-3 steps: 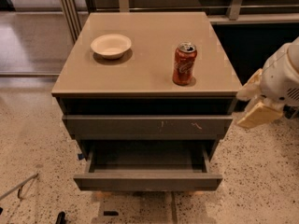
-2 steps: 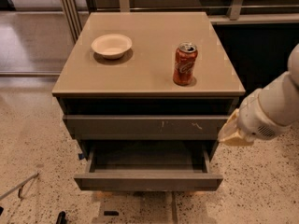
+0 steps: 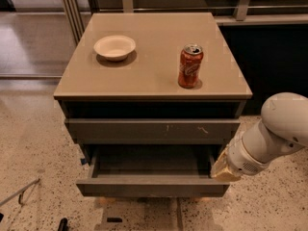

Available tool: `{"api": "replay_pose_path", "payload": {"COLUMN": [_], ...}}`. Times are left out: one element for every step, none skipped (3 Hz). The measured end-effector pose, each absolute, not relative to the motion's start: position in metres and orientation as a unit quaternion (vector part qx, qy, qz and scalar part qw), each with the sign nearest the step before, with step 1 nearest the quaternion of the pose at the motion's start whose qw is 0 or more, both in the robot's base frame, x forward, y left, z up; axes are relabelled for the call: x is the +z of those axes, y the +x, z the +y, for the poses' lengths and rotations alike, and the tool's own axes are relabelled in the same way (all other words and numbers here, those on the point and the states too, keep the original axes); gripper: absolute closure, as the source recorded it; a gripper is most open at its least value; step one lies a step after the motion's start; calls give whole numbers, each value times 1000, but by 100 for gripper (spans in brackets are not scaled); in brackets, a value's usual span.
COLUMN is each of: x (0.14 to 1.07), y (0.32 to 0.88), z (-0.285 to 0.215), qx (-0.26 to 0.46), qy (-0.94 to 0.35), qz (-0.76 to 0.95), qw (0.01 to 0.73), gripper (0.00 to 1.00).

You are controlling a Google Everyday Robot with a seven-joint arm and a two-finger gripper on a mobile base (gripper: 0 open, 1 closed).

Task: Close middle drawer

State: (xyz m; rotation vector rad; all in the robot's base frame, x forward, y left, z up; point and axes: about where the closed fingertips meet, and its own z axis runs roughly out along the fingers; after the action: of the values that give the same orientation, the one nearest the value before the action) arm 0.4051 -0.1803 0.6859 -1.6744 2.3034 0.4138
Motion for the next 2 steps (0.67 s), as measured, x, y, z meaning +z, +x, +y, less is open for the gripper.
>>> {"api": "replay_pose_path", "payload": {"x": [681, 629], "y": [404, 402], "z": [-180, -181], "qx": [141, 155], "qy": [-579, -581], "qz": [792, 783], "qw": [131, 159], "gripper": [100, 100]}}
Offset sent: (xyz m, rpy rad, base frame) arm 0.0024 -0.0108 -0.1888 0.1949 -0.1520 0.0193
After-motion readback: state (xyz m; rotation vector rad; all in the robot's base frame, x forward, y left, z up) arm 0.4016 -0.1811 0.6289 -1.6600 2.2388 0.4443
